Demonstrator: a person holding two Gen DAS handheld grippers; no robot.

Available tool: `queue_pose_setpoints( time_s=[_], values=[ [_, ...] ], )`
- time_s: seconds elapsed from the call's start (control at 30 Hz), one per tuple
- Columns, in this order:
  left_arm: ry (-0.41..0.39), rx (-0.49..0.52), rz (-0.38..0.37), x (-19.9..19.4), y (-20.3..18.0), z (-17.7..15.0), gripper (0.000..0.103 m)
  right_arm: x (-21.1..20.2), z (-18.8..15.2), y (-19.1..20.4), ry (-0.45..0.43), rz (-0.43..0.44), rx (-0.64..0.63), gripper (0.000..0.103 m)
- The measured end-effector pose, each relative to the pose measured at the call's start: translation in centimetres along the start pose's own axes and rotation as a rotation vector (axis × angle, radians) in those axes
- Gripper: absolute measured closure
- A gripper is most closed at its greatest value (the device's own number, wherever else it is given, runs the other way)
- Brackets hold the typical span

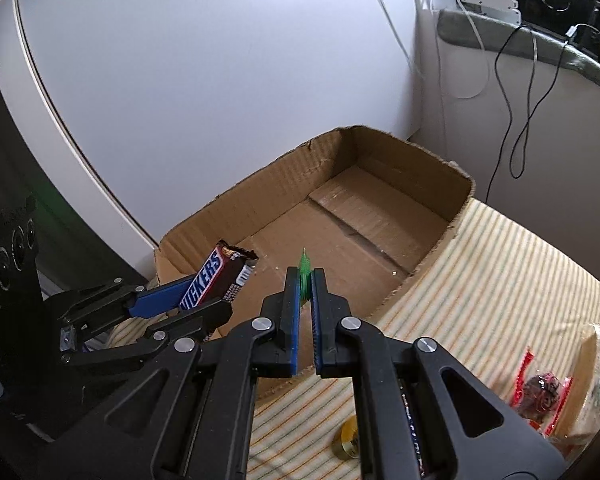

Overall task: Organize snacks
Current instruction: 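Carry the Snickers bar and green candy over the cardboard box with both grippers, then open both grippers to drop the Snickers bar and green candy into the box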

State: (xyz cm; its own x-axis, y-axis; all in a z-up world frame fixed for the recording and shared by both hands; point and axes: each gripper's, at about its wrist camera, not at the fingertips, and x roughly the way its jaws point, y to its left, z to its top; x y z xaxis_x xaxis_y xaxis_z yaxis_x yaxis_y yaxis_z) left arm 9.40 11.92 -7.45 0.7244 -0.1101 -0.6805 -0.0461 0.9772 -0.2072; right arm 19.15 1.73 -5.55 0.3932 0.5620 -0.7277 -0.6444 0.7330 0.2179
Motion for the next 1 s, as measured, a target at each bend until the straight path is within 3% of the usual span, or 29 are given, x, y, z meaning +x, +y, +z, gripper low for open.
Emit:
queue_pose_setpoints(
  time_s=[0.2,0.27,0.33,0.63,0.87,1.0],
  values=[
    [-0.007,-0.004,0.012,0.1,0.0,0.1,0.076,0.1,0.0,-0.1,0.009,-0.003,0.000,0.094],
    [-0.013,0.000,0.021,-0.1,0.0,0.2,0.076,-0.1,0.0,0.0,0.004,-0.011,0.000,0.079],
    [-0.018,-0.002,0.025,-0.3,0.0,0.2,0.076,-0.5,-0.1,-0.1,-0.003,-0.020,-0.001,0.059],
    [-0.034,-0.002,0.021,-1.5,-0.3,-0.2,0.076,-3.2,-0.7,-1.0,-0.029,-0.067,0.008,0.048],
    [-0.041,0.023,-0.008,-2.4,-2.1,-0.6,0.076,-6.3,-2.6,-2.9,-0.052,-0.140,0.012,0.046],
    [-0.035,0.041,-0.032,-2.5,-3.5,-1.2,0.071,-8.2,-4.4,-4.0,-0.061,-0.189,-0.005,0.036]
  ],
)
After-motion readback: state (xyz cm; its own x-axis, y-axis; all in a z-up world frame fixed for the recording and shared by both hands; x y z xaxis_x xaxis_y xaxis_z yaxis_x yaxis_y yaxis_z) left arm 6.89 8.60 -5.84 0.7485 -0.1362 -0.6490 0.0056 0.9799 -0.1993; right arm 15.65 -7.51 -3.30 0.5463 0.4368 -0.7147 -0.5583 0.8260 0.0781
